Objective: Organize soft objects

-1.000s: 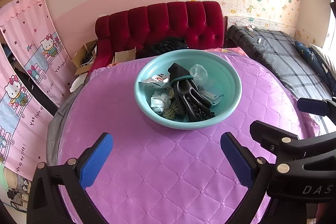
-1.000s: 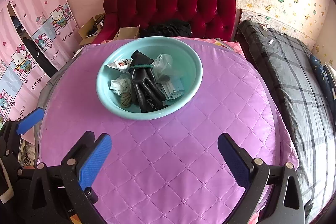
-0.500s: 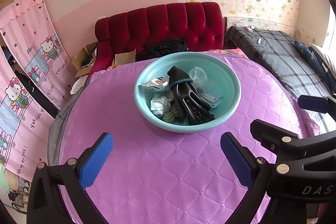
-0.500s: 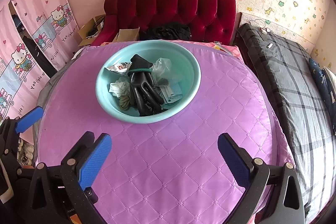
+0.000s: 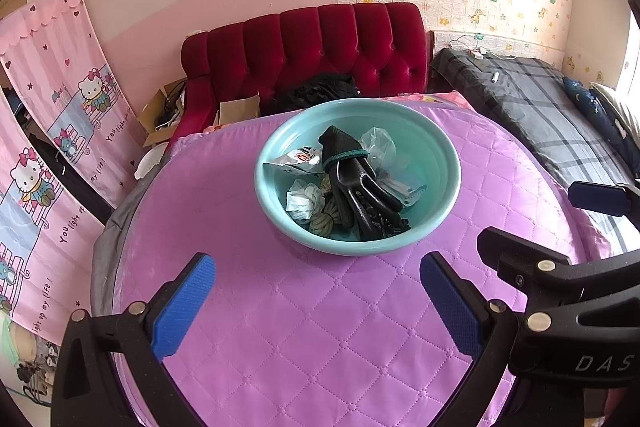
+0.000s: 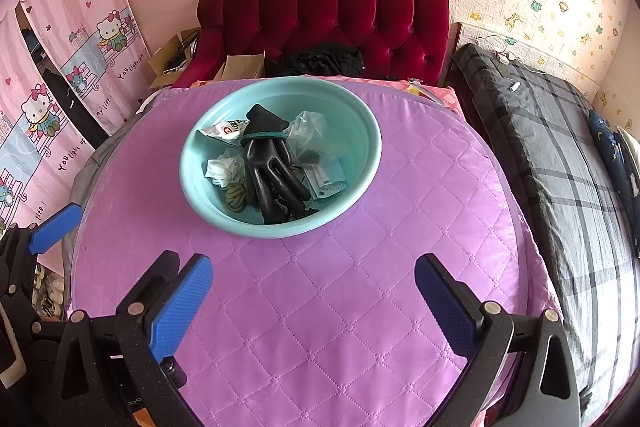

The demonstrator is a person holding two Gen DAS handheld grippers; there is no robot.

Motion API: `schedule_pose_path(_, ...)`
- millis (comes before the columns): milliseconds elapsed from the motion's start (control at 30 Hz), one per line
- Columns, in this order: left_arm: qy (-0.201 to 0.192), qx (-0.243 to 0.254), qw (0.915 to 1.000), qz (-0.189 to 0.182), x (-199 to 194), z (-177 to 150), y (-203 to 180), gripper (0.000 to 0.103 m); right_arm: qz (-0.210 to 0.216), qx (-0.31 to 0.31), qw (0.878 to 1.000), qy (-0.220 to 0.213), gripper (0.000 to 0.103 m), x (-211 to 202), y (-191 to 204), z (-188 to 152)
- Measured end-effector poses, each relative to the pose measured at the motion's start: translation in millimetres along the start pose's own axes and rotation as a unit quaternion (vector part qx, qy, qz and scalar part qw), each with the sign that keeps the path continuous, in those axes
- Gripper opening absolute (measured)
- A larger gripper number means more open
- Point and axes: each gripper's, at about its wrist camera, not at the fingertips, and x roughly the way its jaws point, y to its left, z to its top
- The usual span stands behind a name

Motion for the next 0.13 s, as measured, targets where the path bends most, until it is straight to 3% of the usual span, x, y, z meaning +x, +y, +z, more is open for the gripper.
schedule_pose_path(133,0.003,-0.003,1.0,0.001,2.2,0.4,-1.1,0.103,0.002,0.0,1.0,0.0,0.103,1.5,-2.1,1.2)
